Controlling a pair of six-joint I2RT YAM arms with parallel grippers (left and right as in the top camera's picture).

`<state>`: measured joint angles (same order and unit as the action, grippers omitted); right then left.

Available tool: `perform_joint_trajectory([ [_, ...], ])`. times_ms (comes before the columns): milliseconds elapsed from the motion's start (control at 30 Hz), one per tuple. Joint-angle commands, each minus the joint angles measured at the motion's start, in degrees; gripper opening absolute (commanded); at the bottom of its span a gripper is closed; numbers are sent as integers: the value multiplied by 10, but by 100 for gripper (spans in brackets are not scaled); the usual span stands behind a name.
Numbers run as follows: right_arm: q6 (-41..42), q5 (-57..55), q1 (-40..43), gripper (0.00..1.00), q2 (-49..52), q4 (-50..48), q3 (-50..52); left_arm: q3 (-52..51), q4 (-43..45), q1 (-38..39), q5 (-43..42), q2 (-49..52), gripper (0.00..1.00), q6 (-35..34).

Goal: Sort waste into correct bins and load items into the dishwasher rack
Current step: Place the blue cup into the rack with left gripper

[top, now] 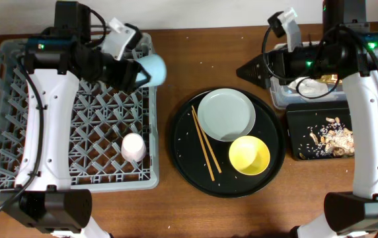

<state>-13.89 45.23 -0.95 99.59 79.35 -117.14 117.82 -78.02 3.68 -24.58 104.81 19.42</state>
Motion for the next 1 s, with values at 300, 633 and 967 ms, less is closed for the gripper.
perform_joint_trajectory([
  [300,-1,-89,-6,98,2,16,29,-53,-47,0,146,106,62,-70],
  [633,-2,-89,-6,98,2,23,29,-54,-22,8,148,134,63,-70],
  [967,-2,-89,-6,99,2,30,29,-54,-30,8,171,135,93,-70],
])
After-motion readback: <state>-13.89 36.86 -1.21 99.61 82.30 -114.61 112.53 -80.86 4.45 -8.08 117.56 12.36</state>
